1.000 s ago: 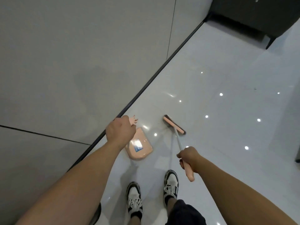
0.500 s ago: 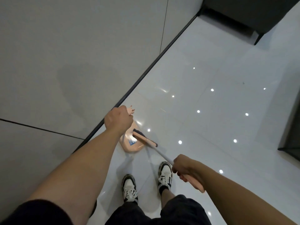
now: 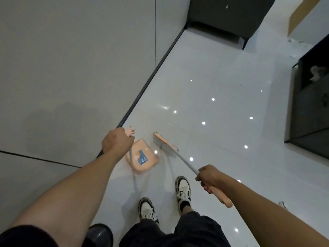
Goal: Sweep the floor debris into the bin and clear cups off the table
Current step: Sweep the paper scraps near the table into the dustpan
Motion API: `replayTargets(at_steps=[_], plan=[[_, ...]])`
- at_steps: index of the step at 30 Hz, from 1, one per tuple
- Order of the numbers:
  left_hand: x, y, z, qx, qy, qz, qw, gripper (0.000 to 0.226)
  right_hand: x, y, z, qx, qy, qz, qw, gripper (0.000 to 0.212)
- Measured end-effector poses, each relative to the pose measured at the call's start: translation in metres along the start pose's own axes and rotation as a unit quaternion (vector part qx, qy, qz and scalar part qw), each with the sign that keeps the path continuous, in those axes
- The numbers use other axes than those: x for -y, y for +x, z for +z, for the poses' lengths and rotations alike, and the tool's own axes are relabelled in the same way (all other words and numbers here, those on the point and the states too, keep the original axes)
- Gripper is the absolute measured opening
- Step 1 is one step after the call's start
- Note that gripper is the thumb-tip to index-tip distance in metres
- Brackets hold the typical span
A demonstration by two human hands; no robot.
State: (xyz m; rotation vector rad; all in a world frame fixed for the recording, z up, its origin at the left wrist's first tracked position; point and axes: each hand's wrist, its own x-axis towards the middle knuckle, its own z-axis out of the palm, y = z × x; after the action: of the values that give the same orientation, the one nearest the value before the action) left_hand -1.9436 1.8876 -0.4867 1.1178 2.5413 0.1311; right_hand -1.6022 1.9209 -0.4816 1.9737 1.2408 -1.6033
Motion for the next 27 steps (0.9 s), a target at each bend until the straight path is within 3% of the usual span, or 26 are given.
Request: replayTargets(at_steps=[6,13,19,24,27], plan=[[-0.038,-0.017,0.002,0.014,0.071,0.139,0.988,0.025,-0.027,0.014,-0.012,-0.067,0.160,0.039,0.984,0.009],[-0.099,-0.021,0.032,0.042,0.139,0.218,0.965,0.022,-0.055,0.042,-0.027,-0.065,0.265,0.061,0.960,0.015],[-0.111,-0.007,0.041,0.035,0.142,0.206,0.968,0.025,-0.068,0.044,-0.018,0.051,0.292,0.077,0.952,0.012],[-0.116,-0.005,0.039,0.032,0.156,0.197,0.967,0.028,-0.071,0.039,-0.026,0.176,0.356,0.043,0.917,0.008],[-0.120,-0.007,0.038,0.035,0.157,0.197,0.967,0.029,-0.070,0.036,-0.030,0.178,0.317,0.003,0.932,0.012]])
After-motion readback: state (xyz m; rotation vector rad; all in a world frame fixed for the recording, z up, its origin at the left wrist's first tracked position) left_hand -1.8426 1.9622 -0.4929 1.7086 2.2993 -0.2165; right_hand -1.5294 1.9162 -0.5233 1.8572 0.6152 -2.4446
